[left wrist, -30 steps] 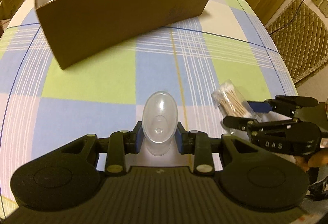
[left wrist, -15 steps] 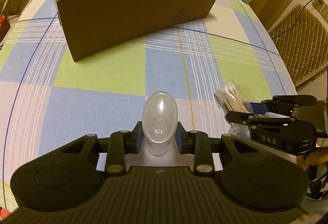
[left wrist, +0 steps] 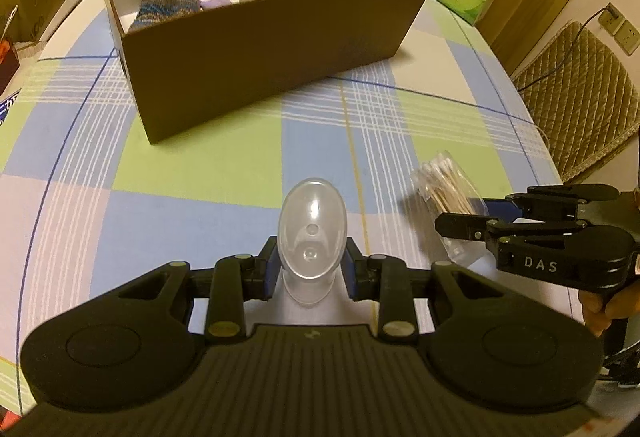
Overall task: Organize objects
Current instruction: 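Carry the clear cup with the left gripper into the box while the right carries the swab bag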
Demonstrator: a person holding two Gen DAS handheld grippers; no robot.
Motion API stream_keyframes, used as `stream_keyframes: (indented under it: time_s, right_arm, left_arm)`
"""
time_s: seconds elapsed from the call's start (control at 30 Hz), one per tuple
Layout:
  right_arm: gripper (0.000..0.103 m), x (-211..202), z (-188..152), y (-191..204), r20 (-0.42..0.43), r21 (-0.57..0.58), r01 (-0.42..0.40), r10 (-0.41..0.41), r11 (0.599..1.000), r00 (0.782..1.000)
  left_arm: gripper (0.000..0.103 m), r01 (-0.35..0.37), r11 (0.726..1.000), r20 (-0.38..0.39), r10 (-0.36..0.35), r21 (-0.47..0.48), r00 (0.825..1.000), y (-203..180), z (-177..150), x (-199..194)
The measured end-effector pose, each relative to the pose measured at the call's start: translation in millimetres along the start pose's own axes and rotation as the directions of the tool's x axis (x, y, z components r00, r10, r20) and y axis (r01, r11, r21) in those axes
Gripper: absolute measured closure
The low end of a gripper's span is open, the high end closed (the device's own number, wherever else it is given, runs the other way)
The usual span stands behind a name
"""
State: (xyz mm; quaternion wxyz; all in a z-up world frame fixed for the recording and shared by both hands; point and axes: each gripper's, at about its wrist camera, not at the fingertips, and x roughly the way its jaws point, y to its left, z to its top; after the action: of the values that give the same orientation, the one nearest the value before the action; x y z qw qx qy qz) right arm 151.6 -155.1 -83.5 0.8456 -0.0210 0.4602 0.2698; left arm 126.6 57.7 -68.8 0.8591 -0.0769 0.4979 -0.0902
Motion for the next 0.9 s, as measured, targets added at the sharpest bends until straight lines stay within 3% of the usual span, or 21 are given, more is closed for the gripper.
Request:
stream_keyframes:
  time_s: [0.53, 0.9]
  right_arm:
    - [0.078, -17, 43, 8, 0.095, -0.026, -0.033, 0.035, 0.999, 0.995]
    - [0.078, -20, 91, 6, 0.169, -0.05, -0.042, 0.05, 0.998, 0.984]
  left_arm:
    - [0.076, 0.019, 1.0, 0.081, -0.019, 0.01, 0.996, 3, 28, -25]
    - [0.076, 0.0, 0.999, 0.185, -0.006, 0.033, 0.983, 5, 73, -39]
